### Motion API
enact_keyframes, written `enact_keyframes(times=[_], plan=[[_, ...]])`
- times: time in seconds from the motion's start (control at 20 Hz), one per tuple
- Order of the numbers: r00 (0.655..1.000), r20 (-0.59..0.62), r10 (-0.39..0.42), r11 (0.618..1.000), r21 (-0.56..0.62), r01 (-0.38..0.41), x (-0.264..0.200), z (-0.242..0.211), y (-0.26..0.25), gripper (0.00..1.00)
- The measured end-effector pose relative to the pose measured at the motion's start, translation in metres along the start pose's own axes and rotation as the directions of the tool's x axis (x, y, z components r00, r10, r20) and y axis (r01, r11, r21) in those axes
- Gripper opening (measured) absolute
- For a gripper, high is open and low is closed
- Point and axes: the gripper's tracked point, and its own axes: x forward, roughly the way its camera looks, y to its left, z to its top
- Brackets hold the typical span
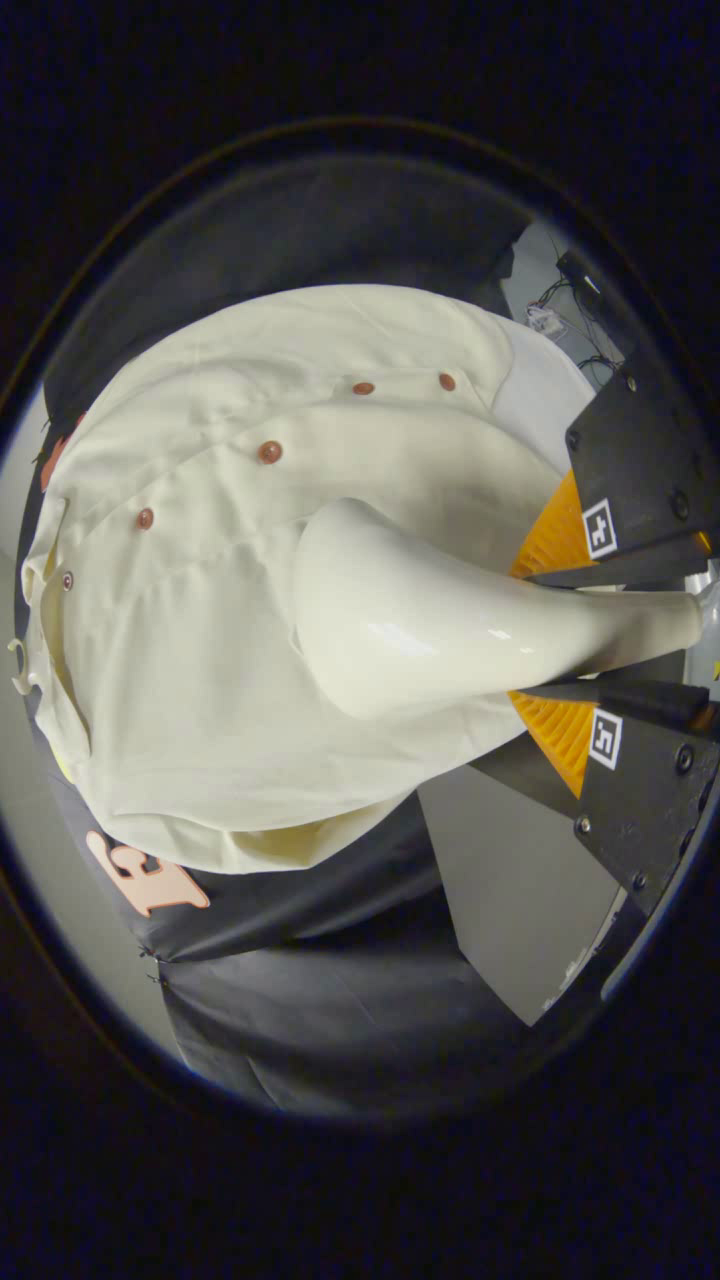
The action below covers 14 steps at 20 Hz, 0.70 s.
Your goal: Iron the clothes twice with a garment steamer, once on the left side and once on the right side.
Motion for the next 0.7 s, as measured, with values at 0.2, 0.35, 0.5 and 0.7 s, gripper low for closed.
enact_keyframes(times=[0.2,0.35,0.5,0.7], plan=[[0.999,-0.036,0.01,1.0,-0.002,-0.01,0.004,-0.031,-0.008,0.41],[0.997,-0.079,0.008,1.0,-0.007,-0.008,0.01,-0.058,-0.015,0.41],[0.993,-0.118,0.014,1.0,0.009,-0.013,0.012,-0.089,-0.024,0.41],[0.988,-0.151,0.02,0.999,0.031,-0.016,0.017,-0.122,-0.032,0.41]])
